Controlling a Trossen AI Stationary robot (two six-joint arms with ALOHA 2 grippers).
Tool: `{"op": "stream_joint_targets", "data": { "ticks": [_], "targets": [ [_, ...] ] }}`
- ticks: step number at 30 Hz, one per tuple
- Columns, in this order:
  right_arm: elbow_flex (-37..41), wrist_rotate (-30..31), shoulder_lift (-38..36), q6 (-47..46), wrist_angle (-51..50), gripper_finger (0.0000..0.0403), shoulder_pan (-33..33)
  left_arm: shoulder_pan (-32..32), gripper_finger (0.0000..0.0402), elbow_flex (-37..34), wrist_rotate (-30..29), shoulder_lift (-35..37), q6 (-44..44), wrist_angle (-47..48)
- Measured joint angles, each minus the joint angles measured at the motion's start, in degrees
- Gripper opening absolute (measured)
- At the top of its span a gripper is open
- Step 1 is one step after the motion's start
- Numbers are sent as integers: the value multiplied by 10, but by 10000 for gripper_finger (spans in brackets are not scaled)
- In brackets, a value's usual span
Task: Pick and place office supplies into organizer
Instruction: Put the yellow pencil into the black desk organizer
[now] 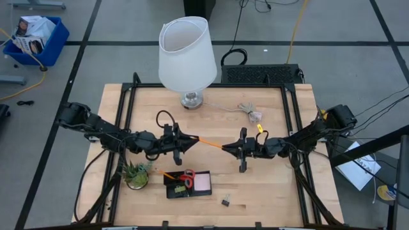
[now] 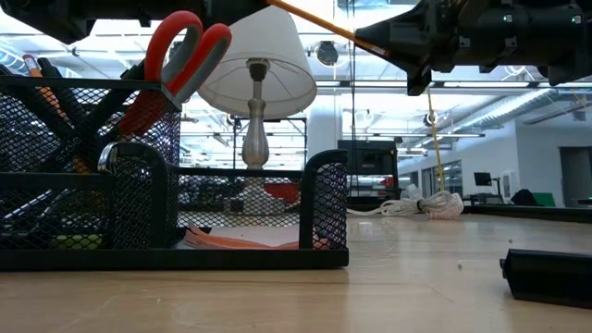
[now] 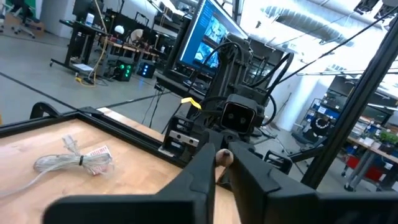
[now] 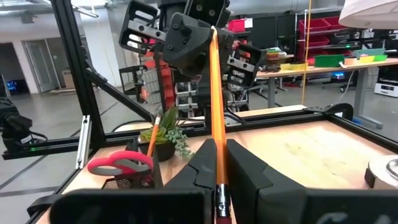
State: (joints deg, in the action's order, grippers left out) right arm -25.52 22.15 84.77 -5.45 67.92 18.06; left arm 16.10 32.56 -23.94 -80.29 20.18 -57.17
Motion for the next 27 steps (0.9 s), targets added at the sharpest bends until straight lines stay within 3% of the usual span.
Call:
{"op": "stream_joint_targets", "data": {
  "ticks": [3, 7, 16, 27],
  "targets": [
    [0, -2, 0, 1, 0, 12, 0, 1, 24, 0, 1, 0, -6, 0],
    [0, -17, 0, 1, 0, 15, 0, 1, 22, 0, 10, 0, -7, 0],
    [0, -44, 0, 1, 2, 78, 1, 15, 22, 0, 38, 0, 5, 0],
    [0, -177, 0, -3, 10, 108, 7, 52, 22, 0, 49, 6, 7, -4]
  ]
}}
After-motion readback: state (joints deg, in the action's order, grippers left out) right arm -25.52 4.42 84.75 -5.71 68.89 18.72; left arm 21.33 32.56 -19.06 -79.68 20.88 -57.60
